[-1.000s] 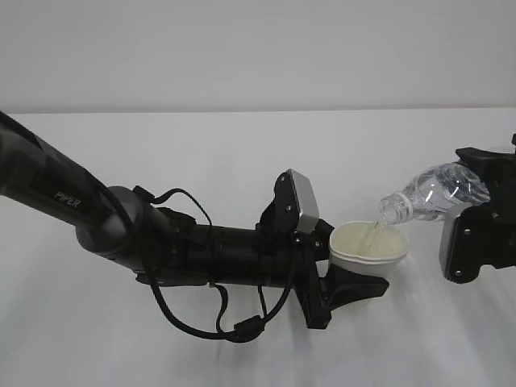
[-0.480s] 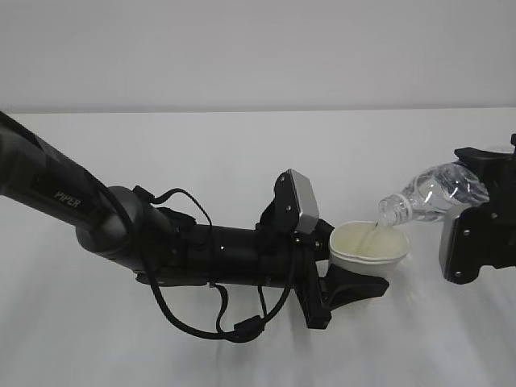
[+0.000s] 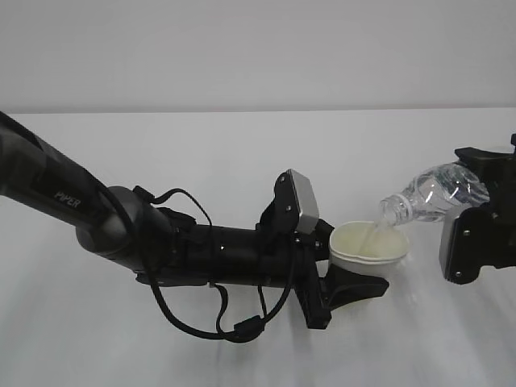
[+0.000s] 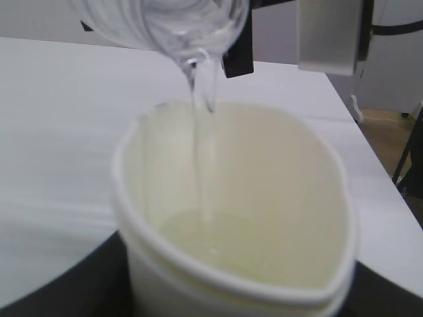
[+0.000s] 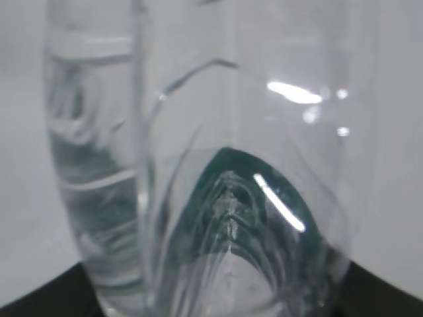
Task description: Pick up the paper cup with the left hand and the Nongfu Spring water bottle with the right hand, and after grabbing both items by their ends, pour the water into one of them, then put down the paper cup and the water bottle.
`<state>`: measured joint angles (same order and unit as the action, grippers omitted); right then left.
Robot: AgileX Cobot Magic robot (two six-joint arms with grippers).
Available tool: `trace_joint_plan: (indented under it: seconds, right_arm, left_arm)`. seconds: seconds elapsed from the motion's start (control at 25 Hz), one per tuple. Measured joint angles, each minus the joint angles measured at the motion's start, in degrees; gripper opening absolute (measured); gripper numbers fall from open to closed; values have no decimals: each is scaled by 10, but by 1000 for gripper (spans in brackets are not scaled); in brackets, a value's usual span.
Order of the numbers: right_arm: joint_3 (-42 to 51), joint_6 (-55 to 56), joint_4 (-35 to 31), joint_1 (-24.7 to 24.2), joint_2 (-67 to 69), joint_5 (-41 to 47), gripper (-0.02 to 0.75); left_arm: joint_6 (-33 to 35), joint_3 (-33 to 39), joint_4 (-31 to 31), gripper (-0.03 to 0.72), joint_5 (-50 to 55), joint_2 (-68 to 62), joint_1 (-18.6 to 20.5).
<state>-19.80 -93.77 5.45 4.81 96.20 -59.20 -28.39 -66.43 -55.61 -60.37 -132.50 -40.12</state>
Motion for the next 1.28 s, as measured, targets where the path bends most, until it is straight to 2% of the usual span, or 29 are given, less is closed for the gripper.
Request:
trace_joint_plan:
  seconds: [1.28]
  right_arm:
    - [0, -15, 0, 0, 0, 0, 395]
  left_arm:
    - [0, 0, 1, 414, 0, -3, 0]
